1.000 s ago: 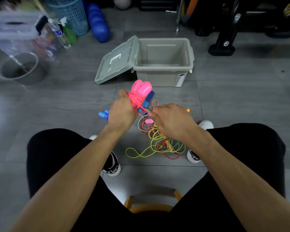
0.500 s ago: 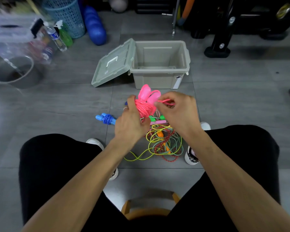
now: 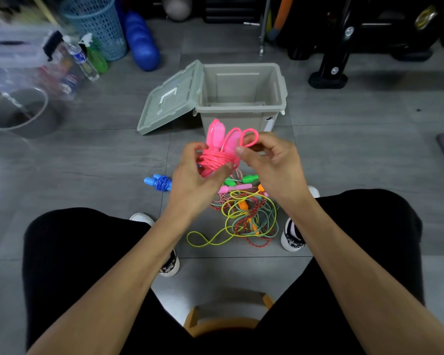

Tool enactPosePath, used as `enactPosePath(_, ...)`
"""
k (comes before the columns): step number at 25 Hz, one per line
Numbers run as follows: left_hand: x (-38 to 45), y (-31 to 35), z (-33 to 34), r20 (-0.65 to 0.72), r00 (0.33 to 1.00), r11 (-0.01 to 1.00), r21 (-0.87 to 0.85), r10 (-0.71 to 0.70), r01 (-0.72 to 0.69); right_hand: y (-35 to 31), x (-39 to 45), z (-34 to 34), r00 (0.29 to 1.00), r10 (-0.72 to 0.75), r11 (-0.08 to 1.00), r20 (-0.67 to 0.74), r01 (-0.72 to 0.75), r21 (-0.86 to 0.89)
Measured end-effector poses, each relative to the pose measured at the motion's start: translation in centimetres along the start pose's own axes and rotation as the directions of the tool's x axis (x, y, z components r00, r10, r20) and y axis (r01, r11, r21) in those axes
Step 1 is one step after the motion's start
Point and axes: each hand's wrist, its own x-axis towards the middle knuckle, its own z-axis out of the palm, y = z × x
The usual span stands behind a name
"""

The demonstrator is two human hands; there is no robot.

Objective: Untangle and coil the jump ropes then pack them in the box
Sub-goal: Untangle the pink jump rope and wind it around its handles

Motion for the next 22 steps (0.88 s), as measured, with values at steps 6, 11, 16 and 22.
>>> enactPosePath(6,-0.6,0.9,0.4,-0.039,0.996,0.996,-0.016,0.084,-0.085,0.9,0.2,0.9,0.995,-0.103,0.957,0.018,0.104,-0.27)
enactPosePath(11,-0.6,0.7,0.8,-0.045,0.997,0.99,-0.123,0.065,-0.071,0.3,0.1,1.0,0.997,-0.064,0.97,-0.031,0.055,-0.236)
enactPosePath(16,-1.0,0.9,1.0,-0.055,0.993,0.991,-0.075,0.106,-0.11,0.7,0.2,0.9,0.99,-0.135,0.959,-0.029,0.124,-0.255)
enactPosePath(22,-1.0,1.5,0.7,0.089,0.993,0.995,0.057,0.075,-0.08,1.1,0.4,0.2,0.995,-0.095,0.955,0.002,0.091,-0.283)
